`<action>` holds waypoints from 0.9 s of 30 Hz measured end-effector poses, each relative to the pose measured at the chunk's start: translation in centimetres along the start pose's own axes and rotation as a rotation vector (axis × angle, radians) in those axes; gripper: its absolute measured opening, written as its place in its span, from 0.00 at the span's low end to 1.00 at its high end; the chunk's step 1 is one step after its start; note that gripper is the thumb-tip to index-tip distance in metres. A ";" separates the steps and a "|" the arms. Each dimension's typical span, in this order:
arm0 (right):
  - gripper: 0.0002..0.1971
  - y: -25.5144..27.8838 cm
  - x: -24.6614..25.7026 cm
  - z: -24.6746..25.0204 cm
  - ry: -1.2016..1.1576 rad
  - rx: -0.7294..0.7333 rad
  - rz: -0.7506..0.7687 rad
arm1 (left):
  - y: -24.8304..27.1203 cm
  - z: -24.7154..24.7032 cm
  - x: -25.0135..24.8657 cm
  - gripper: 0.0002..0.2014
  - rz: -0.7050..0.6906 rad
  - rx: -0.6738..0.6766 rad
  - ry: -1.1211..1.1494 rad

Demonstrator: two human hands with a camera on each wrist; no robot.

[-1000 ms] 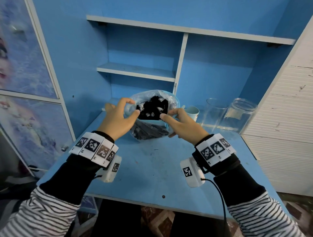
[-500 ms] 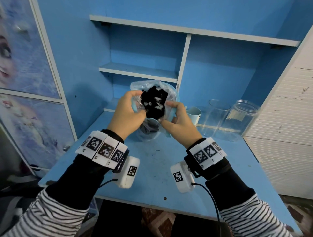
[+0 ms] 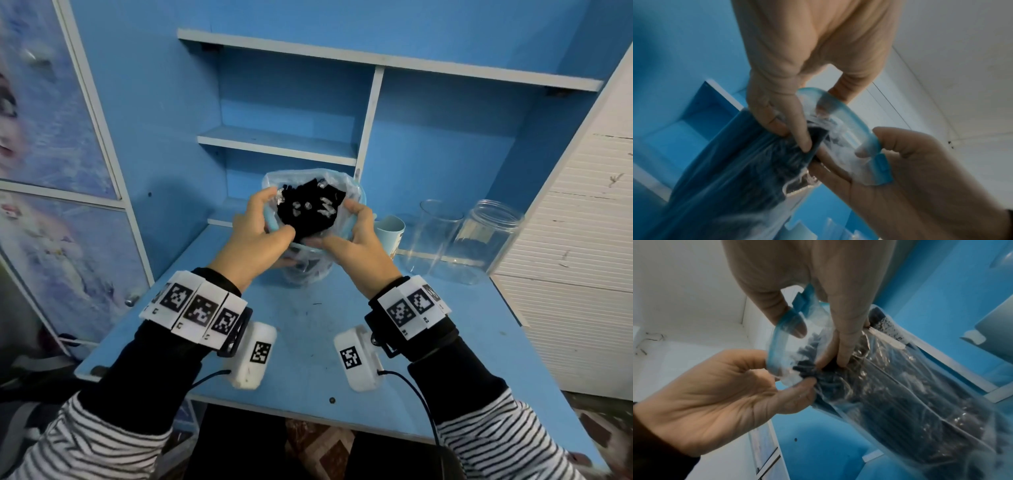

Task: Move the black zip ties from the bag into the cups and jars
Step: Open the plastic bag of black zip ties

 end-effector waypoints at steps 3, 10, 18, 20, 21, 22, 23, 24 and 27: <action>0.45 -0.3 0.7 0.0 0.017 0.027 0.049 | -0.8 0.1 -0.5 0.31 -0.046 -0.011 0.118; 0.39 -0.1 1.0 1.2 0.335 -0.023 0.172 | -1.1 0.4 1.3 0.37 -0.030 -0.097 0.105; 0.30 0.5 2.5 2.9 0.460 -0.073 0.186 | -1.8 1.2 3.0 0.36 -0.084 -0.173 -0.003; 0.26 0.5 3.9 3.8 0.466 -0.081 0.247 | -2.4 1.7 3.1 0.36 -0.078 -0.179 -0.008; 0.24 0.3 4.3 4.4 0.463 -0.097 0.259 | -2.7 1.8 3.1 0.36 -0.070 -0.177 -0.009; 0.24 0.1 4.6 5.1 0.457 -0.121 0.259 | -2.9 1.8 3.1 0.36 -0.067 -0.172 -0.004; 0.23 -0.3 4.6 5.9 0.450 -0.146 0.244 | -3.1 1.7 3.1 0.37 -0.063 -0.164 0.016; 0.23 -0.7 4.5 6.5 0.437 -0.164 0.218 | -3.2 1.6 3.0 0.37 -0.061 -0.157 0.045; 0.26 -2.1 3.0 7.8 0.316 -0.186 0.085 | -3.4 0.9 2.9 0.36 -0.052 -0.140 0.067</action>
Point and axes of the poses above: each hand's wrist, its own y-axis away from the middle knuckle, its own z-axis out of the back of the hand, x = y × z, the point moved 10 cm from there along -y, towards the middle knuckle, and after that the axes turned 8 degrees about -y, right-handed, at the moved point
